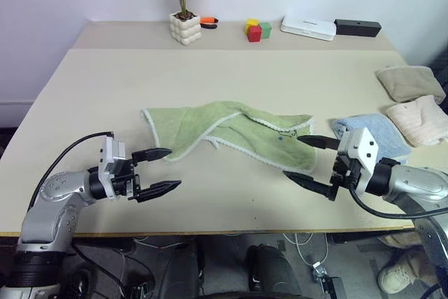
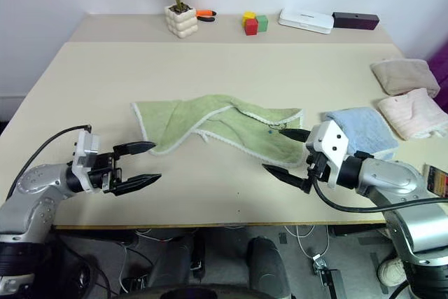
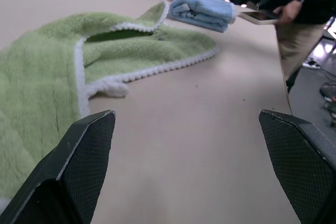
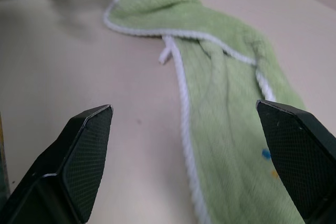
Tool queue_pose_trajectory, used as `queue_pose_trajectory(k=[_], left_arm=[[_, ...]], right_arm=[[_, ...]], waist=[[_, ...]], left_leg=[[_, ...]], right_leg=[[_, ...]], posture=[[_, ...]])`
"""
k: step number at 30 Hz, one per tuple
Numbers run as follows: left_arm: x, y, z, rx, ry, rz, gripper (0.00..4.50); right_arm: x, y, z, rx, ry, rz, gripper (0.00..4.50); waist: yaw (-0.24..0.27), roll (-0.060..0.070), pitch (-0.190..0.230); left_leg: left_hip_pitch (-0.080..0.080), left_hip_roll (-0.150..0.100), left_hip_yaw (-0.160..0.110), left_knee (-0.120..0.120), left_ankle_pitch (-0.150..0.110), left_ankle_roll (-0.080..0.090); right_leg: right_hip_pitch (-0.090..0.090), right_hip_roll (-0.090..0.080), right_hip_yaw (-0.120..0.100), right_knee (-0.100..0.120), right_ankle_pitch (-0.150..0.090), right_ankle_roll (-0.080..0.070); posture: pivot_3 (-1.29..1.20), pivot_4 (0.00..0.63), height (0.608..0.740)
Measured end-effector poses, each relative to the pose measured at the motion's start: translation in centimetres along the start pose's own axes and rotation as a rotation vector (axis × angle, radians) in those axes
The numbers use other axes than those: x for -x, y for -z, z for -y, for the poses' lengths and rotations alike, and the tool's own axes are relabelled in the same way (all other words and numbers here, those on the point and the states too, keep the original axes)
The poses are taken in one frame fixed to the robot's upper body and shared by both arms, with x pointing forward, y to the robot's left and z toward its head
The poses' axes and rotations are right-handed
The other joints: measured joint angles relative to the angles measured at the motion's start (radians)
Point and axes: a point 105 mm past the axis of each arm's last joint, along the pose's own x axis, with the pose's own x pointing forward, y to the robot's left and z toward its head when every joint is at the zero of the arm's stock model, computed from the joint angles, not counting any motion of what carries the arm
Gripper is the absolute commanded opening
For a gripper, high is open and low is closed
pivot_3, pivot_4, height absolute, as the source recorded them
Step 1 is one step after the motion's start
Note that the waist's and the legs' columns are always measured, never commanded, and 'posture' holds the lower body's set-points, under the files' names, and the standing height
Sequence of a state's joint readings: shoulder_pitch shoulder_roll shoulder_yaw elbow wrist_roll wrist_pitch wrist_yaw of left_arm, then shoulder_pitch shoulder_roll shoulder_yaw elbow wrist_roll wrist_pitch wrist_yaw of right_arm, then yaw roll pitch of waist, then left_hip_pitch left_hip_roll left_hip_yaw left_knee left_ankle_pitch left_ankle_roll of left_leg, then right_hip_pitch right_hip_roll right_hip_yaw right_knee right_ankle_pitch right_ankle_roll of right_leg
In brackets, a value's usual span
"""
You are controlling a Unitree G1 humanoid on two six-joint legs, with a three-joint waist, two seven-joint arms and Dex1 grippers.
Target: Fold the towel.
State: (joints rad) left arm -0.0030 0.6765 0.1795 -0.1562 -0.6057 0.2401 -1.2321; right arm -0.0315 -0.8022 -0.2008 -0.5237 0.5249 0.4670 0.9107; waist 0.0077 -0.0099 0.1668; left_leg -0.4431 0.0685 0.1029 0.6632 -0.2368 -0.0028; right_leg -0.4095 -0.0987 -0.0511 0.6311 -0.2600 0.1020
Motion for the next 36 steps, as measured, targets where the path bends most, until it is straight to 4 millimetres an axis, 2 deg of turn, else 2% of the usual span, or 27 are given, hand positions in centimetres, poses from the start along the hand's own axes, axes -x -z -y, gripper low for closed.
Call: queue_pose_trajectory(k=[7,14,19,23,25,28,31,36], left_arm=[[0.3,-0.4,0.2,-0.004,-0.015,-0.014,4.5],[1.5,-2.0,-1.9,-0.061,-0.011,-0.035,4.5],[2.3,-2.9,-2.4,-0.1,0.034,-0.072,4.5],[2.8,-3.1,-4.8,-0.211,-0.032,-0.124,4.5],[2.2,-2.6,-5.2,-0.224,-0.038,-0.14,4.5],[-0.3,-1.5,-5.0,-0.264,0.019,-0.16,4.5],[-0.9,0.1,-5.7,-0.292,0.038,-0.245,4.5],[-1.9,0.1,-7.5,-0.367,0.038,-0.308,4.5]], right_arm=[[-1.8,-0.3,-0.3,-0.013,-0.044,0.049,4.46],[-3.7,-1.0,0.0,0.002,-0.028,0.113,4.46],[-5.6,-1.7,0.6,0.028,-0.02,0.183,4.46],[-6.6,-1.9,0.9,0.06,0.007,0.216,4.46],[-6.7,-1.8,1.1,0.063,0.026,0.219,4.46],[-7.3,-2.2,0.7,0.059,0.032,0.253,4.46],[-7.6,-2.3,0.8,0.059,0.059,0.27,4.46],[-8.3,-2.5,0.5,0.052,0.093,0.294,4.46]], waist=[[0.005,0.0,0.0],[0.001,0.0,0.0],[-0.002,0.0,0.0],[0.003,0.0,0.0],[0.004,0.0,0.0],[0.003,0.0,0.0],[-0.001,0.0,0.0],[0.002,0.0,0.0]], left_leg=[[0.0,0.0,0.0,0.0,0.0,0.0],[0.0,0.0,0.001,0.0,0.0,0.0],[0.0,0.0,0.002,-0.001,0.0,0.0],[0.0,0.0,0.002,0.0,0.0,0.0],[-0.001,-0.001,0.002,0.0,0.0,0.0],[-0.001,-0.001,0.002,0.0,0.0,0.0],[-0.001,0.0,0.002,0.0,0.0,0.0],[-0.001,-0.001,0.002,0.0,0.0,0.0]], right_leg=[[0.0,0.0,0.0,0.0,0.0,0.0],[-0.001,0.0,0.0,0.0,0.0,0.0],[-0.001,0.0,0.0,0.0,0.0,0.0],[0.0,0.0,-0.001,0.0,0.0,0.0],[0.0,0.0,-0.001,0.0,0.0,0.0],[0.0,0.001,-0.001,0.001,0.002,0.003],[-0.001,0.001,-0.001,0.001,0.002,0.003],[-0.001,0.001,-0.001,0.002,0.002,0.003]], posture=[[0.0,0.15,0.735],[0.0,0.15,0.735],[0.0,0.15,0.735],[0.0,0.15,0.735],[0.0,0.15,0.735],[0.0,0.15,0.735],[0.0,0.15,0.735],[0.0,0.15,0.735]])
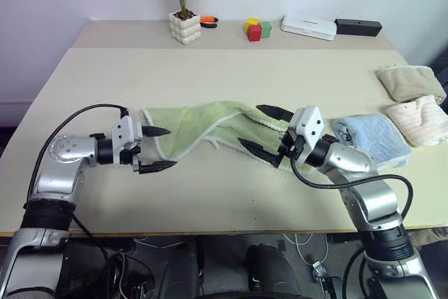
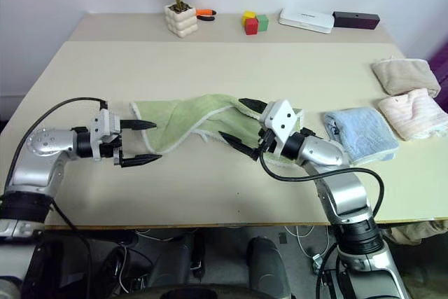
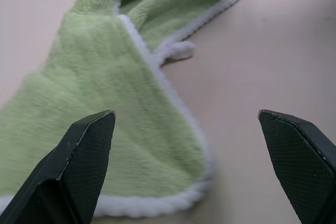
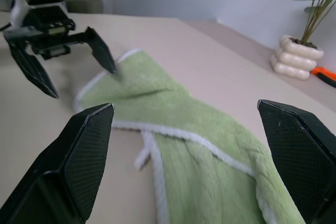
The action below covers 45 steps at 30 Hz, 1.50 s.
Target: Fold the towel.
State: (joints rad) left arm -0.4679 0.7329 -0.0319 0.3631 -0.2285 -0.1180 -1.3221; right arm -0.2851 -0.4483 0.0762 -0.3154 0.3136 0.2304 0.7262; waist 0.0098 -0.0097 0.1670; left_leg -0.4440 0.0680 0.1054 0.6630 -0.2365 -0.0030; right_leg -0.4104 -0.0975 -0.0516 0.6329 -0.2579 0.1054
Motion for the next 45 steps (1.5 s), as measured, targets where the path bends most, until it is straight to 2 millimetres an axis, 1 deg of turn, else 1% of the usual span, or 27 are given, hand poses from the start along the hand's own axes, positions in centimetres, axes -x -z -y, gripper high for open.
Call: queue_pose_trajectory(k=[3,4,6,9,13,14,17,21,23,24,25,26,28,30,32,35,36,41,45], left_arm=[[-1.1,1.3,-0.1,0.029,0.012,-0.04,4.5],[-1.3,1.5,0.2,0.038,0.027,-0.04,4.24],[-1.9,1.9,1.3,0.046,0.113,-0.062,3.72],[-2.0,2.1,1.9,0.048,0.171,-0.087,2.31],[-1.9,2.2,1.4,0.065,0.15,-0.091,0.29],[-1.9,2.2,1.2,0.065,0.144,-0.093,0.07],[-1.8,2.2,1.0,0.05,0.145,-0.102,0.07],[-1.5,2.4,0.6,0.064,0.118,-0.096,0.07],[-1.3,2.5,0.4,0.075,0.098,-0.09,0.07],[-1.2,2.4,0.2,0.082,0.083,-0.082,0.07],[-1.0,2.2,-0.1,0.092,0.063,-0.064,0.07],[-0.8,1.8,-0.6,0.109,0.03,-0.032,0.07],[-0.1,1.4,-1.4,0.126,-0.03,0.005,0.07],[0.3,1.2,-2.0,0.126,-0.068,0.018,0.07],[0.2,0.9,-2.1,0.133,-0.083,0.034,0.07],[0.3,0.4,-2.3,0.128,-0.109,0.068,0.07],[0.4,0.4,-2.3,0.129,-0.116,0.072,0.07],[0.3,0.4,-1.9,0.123,-0.125,0.074,0.07],[0.2,0.3,-1.8,0.127,-0.129,0.078,0.07]], right_arm=[[0.1,0.1,0.1,0.013,0.023,-0.003,4.46],[0.1,0.1,0.1,0.014,0.028,-0.003,4.5],[0.2,0.2,0.3,0.022,0.044,-0.007,4.5],[0.3,0.3,0.4,0.024,0.063,-0.014,4.5],[0.3,0.3,0.6,0.027,0.077,-0.011,4.5],[0.3,0.3,0.6,0.03,0.081,-0.01,4.5],[0.4,0.4,1.2,0.057,0.117,-0.02,4.5],[0.9,1.6,4.1,0.159,0.236,-0.107,4.5],[1.2,2.0,4.9,0.185,0.256,-0.138,4.5],[1.5,2.5,5.6,0.2,0.271,-0.172,4.5],[1.9,3.2,6.6,0.238,0.287,-0.232,4.5],[3.0,4.1,7.9,0.32,0.299,-0.328,4.5],[4.8,5.0,9.4,0.45,0.285,-0.449,4.5],[5.5,4.9,9.8,0.547,0.245,-0.493,4.5],[5.5,5.1,9.8,0.618,0.203,-0.511,4.5],[6.0,5.5,10.7,0.728,0.142,-0.575,4.5],[6.0,5.6,10.7,0.739,0.133,-0.578,4.5],[5.9,6.3,9.7,0.786,0.032,-0.589,4.5],[6.3,5.9,10.5,0.833,0.018,-0.611,4.5]], waist=[[0.002,0.0,0.0],[0.001,0.0,0.0],[-0.001,0.0,0.0],[-0.002,0.0,0.0],[-0.002,0.0,0.0],[-0.002,0.0,0.0],[-0.003,0.0,0.0],[-0.004,0.0,0.0],[-0.004,0.0,0.0],[-0.005,0.0,0.0],[-0.005,0.0,0.0],[-0.002,0.001,0.0],[0.001,0.001,0.001],[-0.002,0.001,0.001],[-0.008,0.001,0.001],[-0.02,0.001,0.001],[-0.021,0.001,0.001],[-0.021,0.001,0.001],[-0.021,0.001,0.001]], left_leg=[[0.0,0.0,0.0,0.001,0.0,0.0],[0.0,0.0,0.0,0.001,0.0,0.0],[0.0,0.0,0.0,0.0,0.0,0.0],[0.0,0.0,0.0,0.0,0.0,0.0],[0.0,0.0,-0.001,0.0,0.0,0.0],[0.0,0.0,-0.001,0.0,0.0,0.0],[0.0,0.0,-0.001,0.0,0.0,0.0],[0.0,0.0,-0.001,0.001,0.0,0.0],[0.0,0.0,0.0,0.0,0.0,0.0],[0.0,0.0,0.0,0.001,0.0,0.0],[0.0,0.0,0.0,0.001,0.0,0.0],[0.0,0.0,0.0,0.001,0.0,0.0],[0.0,0.0,0.0,0.001,0.0,0.0],[0.0,0.0,0.0,0.0,0.0,0.0],[0.0,0.0,0.0,0.0,0.0,0.0],[0.0,0.0,0.0,0.0,0.0,0.0],[0.0,0.0,0.0,0.0,0.001,0.0],[0.0,0.0,0.0,0.0,0.001,0.0],[0.0,0.0,0.0,0.001,0.001,0.0]], right_leg=[[0.0,0.0,0.0,0.0,0.0,0.0],[0.0,0.0,0.0,0.0,0.0,0.0],[0.0,0.0,0.0,0.0,0.0,0.0],[0.0,0.0,0.0,0.0,0.0,0.0],[0.0,0.0,0.0,0.001,0.0,0.0],[0.0,0.0,0.0,0.001,0.0,0.0],[0.0,0.0,0.0,0.001,0.0,0.0],[0.0,0.0,0.0,0.001,0.0,0.0],[0.0,0.0,0.0,0.001,0.0,0.0],[0.0,0.0,0.0,0.001,0.0,0.0],[0.0,0.0,0.0,0.001,0.0,0.0],[0.0,0.0,0.0,0.001,0.0,0.0],[0.0,0.0,0.0,0.001,0.0,0.0],[-0.001,0.0,0.0,0.001,0.0,0.001],[-0.001,0.0,0.0,0.001,0.0,0.001],[-0.001,0.0,0.0,0.001,0.0,0.001],[-0.001,0.0,0.0,0.001,0.0,0.001],[-0.001,0.0,0.0,0.001,0.0,0.001],[0.0,0.0,0.0,0.001,0.0,0.001]], posture=[[0.0,0.15,0.735],[0.0,0.15,0.735],[0.0,0.15,0.735],[0.0,0.15,0.735],[0.0,0.15,0.735],[0.0,0.15,0.735],[0.0,0.15,0.735],[0.0,0.15,0.735],[0.0,0.15,0.735],[0.0,0.15,0.735],[0.0,0.15,0.735],[0.0,0.15,0.735],[0.0,0.15,0.735],[0.0,0.15,0.735],[0.0,0.15,0.735],[0.0,0.15,0.735],[0.0,0.15,0.735],[0.0,0.15,0.735],[0.0,0.15,0.735]])
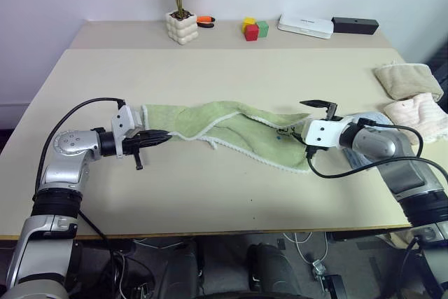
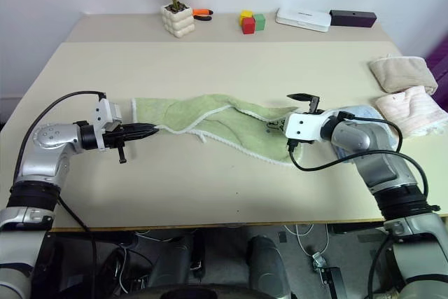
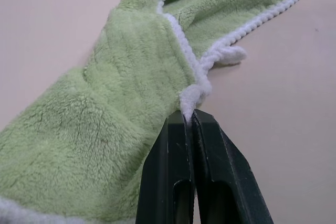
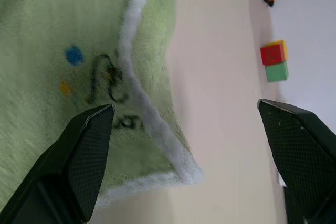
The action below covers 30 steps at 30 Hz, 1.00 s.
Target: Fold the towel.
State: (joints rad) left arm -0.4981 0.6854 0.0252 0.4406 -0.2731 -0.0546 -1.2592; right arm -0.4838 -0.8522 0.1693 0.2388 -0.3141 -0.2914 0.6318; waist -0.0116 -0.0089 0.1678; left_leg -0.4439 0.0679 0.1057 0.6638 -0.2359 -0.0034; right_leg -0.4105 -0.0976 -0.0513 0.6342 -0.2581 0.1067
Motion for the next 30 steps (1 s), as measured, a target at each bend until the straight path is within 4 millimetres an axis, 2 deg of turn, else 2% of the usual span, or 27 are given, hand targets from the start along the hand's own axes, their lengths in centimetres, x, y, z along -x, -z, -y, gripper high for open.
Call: queue_pose_trajectory(k=[4,5,6,10,12,13,14,20,22,25,30], left_arm=[[-0.2,-0.3,0.3,-0.007,0.009,0.013,0.07],[-0.2,-0.3,0.4,-0.004,0.01,0.015,0.0],[-0.2,-0.2,0.5,-0.002,0.011,0.016,0.0],[-0.2,-0.2,1.1,-0.004,0.027,0.022,0.0],[-0.1,0.0,1.3,0.0,0.03,0.019,0.0],[0.0,0.1,1.4,0.003,0.031,0.015,0.0],[0.0,0.0,1.4,0.004,0.031,0.013,0.0],[0.5,-0.1,1.1,0.01,0.014,0.022,0.0],[0.6,-0.1,0.6,0.03,-0.007,0.038,0.0],[0.6,-0.7,-1.6,0.061,-0.089,0.085,0.0],[-1.1,-3.8,-6.6,0.037,-0.266,0.174,0.0]], right_arm=[[-1.0,0.5,-0.4,0.068,-0.021,-0.032,4.5],[-1.4,0.7,-0.6,0.082,-0.032,-0.04,3.95],[-1.7,0.8,-0.8,0.098,-0.04,-0.049,3.66],[-2.8,0.9,-1.2,0.143,-0.048,-0.063,1.69],[-3.0,1.0,-1.1,0.161,-0.043,-0.067,0.88],[-3.1,0.9,-0.9,0.171,-0.041,-0.066,0.29],[-3.1,0.9,-0.7,0.173,-0.039,-0.064,0.04],[-3.1,0.8,-0.5,0.18,-0.038,-0.056,0.04],[-3.2,1.0,0.2,0.179,-0.026,-0.068,0.04],[-3.8,0.7,2.2,0.17,0.037,-0.068,0.04],[-6.5,-1.3,5.3,0.133,0.165,-0.034,0.04]], waist=[[-0.003,0.0,0.0],[-0.003,0.0,0.0],[-0.003,0.0,0.0],[-0.001,0.0,0.0],[-0.001,0.0,0.0],[-0.001,0.0,0.0],[-0.001,0.0,0.0],[-0.002,0.0,0.0],[-0.002,0.001,0.0],[-0.002,0.001,0.001],[-0.001,0.0,0.001]], left_leg=[[0.0,0.0,0.0,0.0,0.0,0.0],[0.0,0.0,0.0,0.0,0.0,0.0],[0.0,0.0,0.0,0.0,0.0,-0.001],[0.0,0.0,0.001,0.0,0.002,-0.003],[0.0,0.0,0.001,0.0,0.001,-0.003],[0.0,0.0,0.0,0.0,0.001,-0.003],[0.0,0.0,0.0,0.0,0.001,-0.002],[0.0,0.0,0.001,0.0,0.001,-0.002],[0.0,0.0,0.001,0.0,0.001,-0.002],[0.0,0.0,0.0,0.0,0.001,-0.002],[0.0,-0.001,0.0,0.0,0.005,-0.008]], right_leg=[[0.0,0.0,0.0,0.0,0.0,0.0],[0.0,0.0,0.0,0.0,0.0,0.0],[-0.001,0.0,0.0,0.0,0.0,0.0],[0.0,0.0,0.0,0.0,0.0,0.0],[0.0,0.0,0.0,0.0,0.0,0.0],[0.0,0.0,0.0,0.0,0.0,0.0],[0.0,0.0,0.0,0.0,0.0,0.0],[0.0,0.0,0.0,0.0,0.0,0.0],[0.0,0.0,0.0,0.0,0.0,0.0],[0.0,0.0,0.0,0.001,0.0,0.0],[0.0,0.0,0.0,0.001,0.0,0.0]], posture=[[0.0,0.15,0.735],[0.0,0.15,0.735],[0.0,0.15,0.735],[0.0,0.15,0.735],[0.0,0.15,0.735],[0.0,0.15,0.735],[0.0,0.15,0.735],[0.0,0.15,0.735],[0.0,0.15,0.735],[0.0,0.15,0.735],[0.0,0.15,0.735]])
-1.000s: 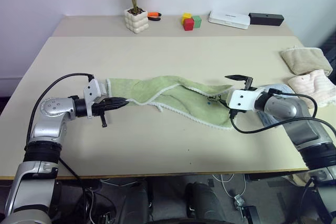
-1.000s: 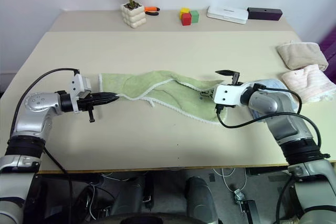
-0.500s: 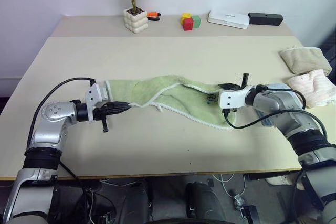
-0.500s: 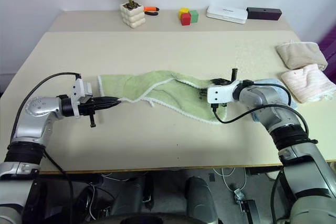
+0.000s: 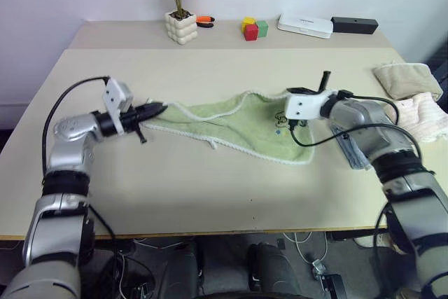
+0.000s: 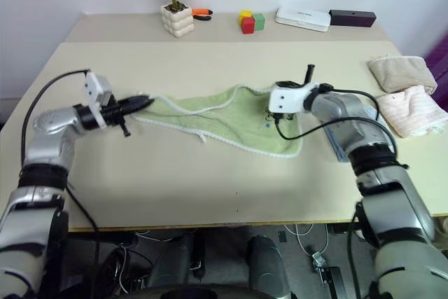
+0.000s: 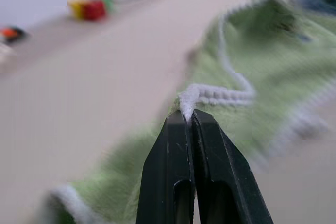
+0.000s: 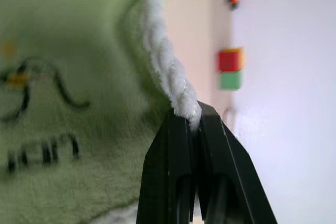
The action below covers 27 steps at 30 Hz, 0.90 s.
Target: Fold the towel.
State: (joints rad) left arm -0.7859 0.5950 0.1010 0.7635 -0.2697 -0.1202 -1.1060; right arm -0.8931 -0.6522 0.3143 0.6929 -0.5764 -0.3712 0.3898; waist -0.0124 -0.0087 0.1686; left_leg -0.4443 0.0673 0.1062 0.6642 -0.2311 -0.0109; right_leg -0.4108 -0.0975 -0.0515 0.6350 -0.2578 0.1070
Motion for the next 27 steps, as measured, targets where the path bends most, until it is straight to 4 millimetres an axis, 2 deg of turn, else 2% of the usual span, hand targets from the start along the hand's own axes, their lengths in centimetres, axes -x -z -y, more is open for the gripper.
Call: queue_pose_trajectory(k=[2,3,5,6,9,11,12,14,15,18,20,24,27], left_arm=[[-1.0,-1.3,-1.7,-0.045,-0.069,0.005,0.0],[-1.5,-2.0,-3.2,-0.075,-0.145,-0.011,0.0],[-2.0,-3.7,-5.2,-0.157,-0.257,-0.019,0.0],[-1.9,-5.2,-6.5,-0.193,-0.333,-0.008,0.0],[-0.1,-10.8,-9.8,-0.292,-0.527,0.097,0.0],[2.1,-13.8,-11.2,-0.363,-0.625,0.162,0.0],[3.2,-14.9,-11.6,-0.391,-0.653,0.192,0.0],[4.8,-15.8,-11.4,-0.426,-0.613,0.239,0.0],[5.2,-15.4,-11.0,-0.433,-0.572,0.239,0.0],[5.4,-11.4,-9.2,-0.422,-0.417,0.183,0.0],[5.4,-8.2,-7.9,-0.384,-0.322,0.125,0.0],[7.4,-3.3,-4.8,-0.329,-0.098,0.025,0.0],[9.7,-0.2,-2.5,-0.302,0.055,-0.073,0.0]], right_arm=[[-1.1,-0.6,1.3,-0.001,0.05,0.005,0.04],[-1.9,-0.8,2.7,0.011,0.089,-0.013,0.04],[-2.6,-1.4,5.8,0.056,0.18,-0.023,0.04],[-2.6,-2.2,8.5,0.071,0.266,-0.014,0.04],[-1.1,-5.0,15.8,0.124,0.514,0.048,0.04],[0.2,-5.1,17.9,0.129,0.604,0.061,0.04],[0.6,-4.6,18.1,0.135,0.617,0.054,0.04],[1.4,-3.0,16.8,0.094,0.597,0.058,0.04],[1.3,-2.4,15.2,0.066,0.557,0.068,0.04],[0.8,-1.8,8.7,-0.023,0.38,0.12,0.04],[1.0,-2.0,5.1,-0.062,0.274,0.148,0.04],[3.1,-1.8,-1.6,-0.074,0.031,0.162,0.04],[4.7,-1.8,-4.7,-0.095,-0.118,0.164,0.04]], waist=[[-0.002,0.0,0.0],[-0.004,0.0,0.001],[-0.006,0.001,0.002],[-0.006,0.001,0.003],[-0.008,0.0,0.003],[-0.008,0.0,0.003],[-0.008,0.0,0.003],[-0.002,0.0,0.003],[-0.001,0.0,0.003],[-0.001,0.0,0.003],[-0.002,0.0,0.003],[-0.005,0.0,0.004],[-0.009,0.0,0.004]], left_leg=[[0.0,0.0,0.001,0.0,0.0,0.0],[-0.001,0.0,0.001,0.0,0.0,0.0],[-0.004,0.0,0.002,-0.001,0.001,-0.001],[-0.01,0.0,0.002,-0.001,0.001,-0.002],[-0.017,0.001,0.004,-0.002,0.002,-0.003],[-0.017,0.001,0.004,-0.004,0.002,-0.003],[-0.017,0.001,0.005,-0.004,0.002,-0.003],[-0.016,0.001,0.006,-0.004,0.002,-0.003],[-0.014,0.001,0.006,-0.003,0.002,-0.002],[-0.01,0.001,0.007,0.001,0.002,-0.002],[-0.01,0.001,0.006,0.002,0.002,-0.002],[-0.011,0.001,0.006,0.001,0.002,-0.002],[-0.011,0.001,0.007,0.001,0.002,-0.002]], right_leg=[[0.0,0.0,0.0,0.0,0.0,0.0],[-0.002,0.0,0.0,0.001,0.0,0.0],[-0.006,0.0,0.0,0.001,0.0,0.0],[-0.013,0.0,0.0,0.003,0.0,0.0],[-0.023,0.0,0.0,0.01,0.0,0.001],[-0.023,0.0,0.0,0.01,-0.001,0.001],[-0.023,-0.001,0.0,0.009,-0.001,0.001],[-0.021,-0.001,-0.001,0.008,-0.001,0.002],[-0.018,-0.001,-0.001,0.007,-0.001,0.002],[-0.014,-0.001,-0.001,0.006,-0.001,0.002],[-0.015,-0.001,-0.001,0.01,-0.001,0.002],[-0.016,-0.001,-0.001,0.011,-0.001,0.001],[-0.017,-0.001,0.0,0.011,-0.001,0.001]], posture=[[0.0,0.15,0.735],[0.0,0.15,0.735],[0.0,0.15,0.735],[0.0,0.15,0.735],[0.0,0.15,0.735],[0.0,0.15,0.735],[0.0,0.15,0.735],[0.0,0.15,0.735],[0.0,0.15,0.735],[0.0,0.15,0.735],[0.0,0.15,0.735],[0.0,0.15,0.735],[0.0,0.15,0.735]])
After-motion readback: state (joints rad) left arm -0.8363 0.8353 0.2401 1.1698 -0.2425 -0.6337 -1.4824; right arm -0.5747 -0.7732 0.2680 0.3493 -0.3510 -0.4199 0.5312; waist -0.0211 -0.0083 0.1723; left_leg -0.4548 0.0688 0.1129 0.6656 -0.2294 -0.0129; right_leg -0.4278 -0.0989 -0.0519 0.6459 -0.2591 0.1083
